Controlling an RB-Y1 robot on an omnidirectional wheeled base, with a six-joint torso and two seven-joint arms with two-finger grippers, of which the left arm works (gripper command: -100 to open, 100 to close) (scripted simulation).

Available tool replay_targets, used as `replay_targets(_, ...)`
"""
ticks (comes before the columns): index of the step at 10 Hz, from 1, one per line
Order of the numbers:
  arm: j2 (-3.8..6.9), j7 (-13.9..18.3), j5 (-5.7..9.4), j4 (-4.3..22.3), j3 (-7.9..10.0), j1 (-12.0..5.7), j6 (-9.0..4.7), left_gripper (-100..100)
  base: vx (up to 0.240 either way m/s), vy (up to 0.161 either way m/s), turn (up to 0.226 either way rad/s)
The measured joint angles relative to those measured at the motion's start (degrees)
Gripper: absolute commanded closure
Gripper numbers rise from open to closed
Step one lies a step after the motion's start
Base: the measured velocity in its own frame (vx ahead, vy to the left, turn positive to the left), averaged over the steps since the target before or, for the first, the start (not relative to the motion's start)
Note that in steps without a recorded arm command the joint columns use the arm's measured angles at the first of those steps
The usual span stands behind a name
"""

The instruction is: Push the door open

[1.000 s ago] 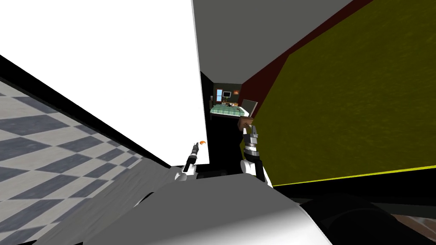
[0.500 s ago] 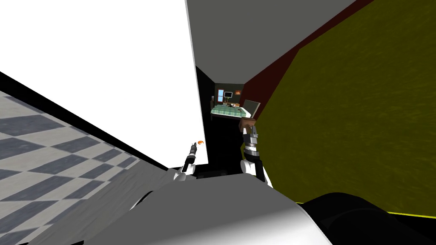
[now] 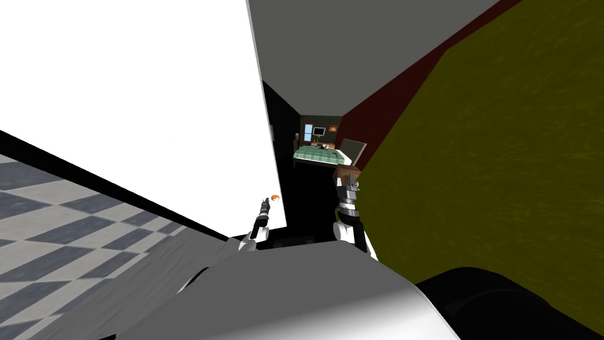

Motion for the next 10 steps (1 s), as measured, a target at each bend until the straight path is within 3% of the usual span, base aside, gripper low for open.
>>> replay_targets(3, -0.03, -0.5, 0.94, 0.6, 1.99, 0.06, -0.40, 100, 0.191, -0.107, 0.072)
replay_targets(5, 0.18, -0.6, 1.36, 1.0, 2.87, -0.15, -0.95, 100, 0.102, -0.012, 0.047)
replay_targets(8, 0.44, -0.9, 1.95, 1.2, 3.68, 0.28, -0.84, 100, 0.173, -0.026, 0.026)
replay_targets(10, 0.55, -1.3, 2.45, -0.2, 4.39, 0.98, -0.07, 100, 0.196, -0.045, 0.041)
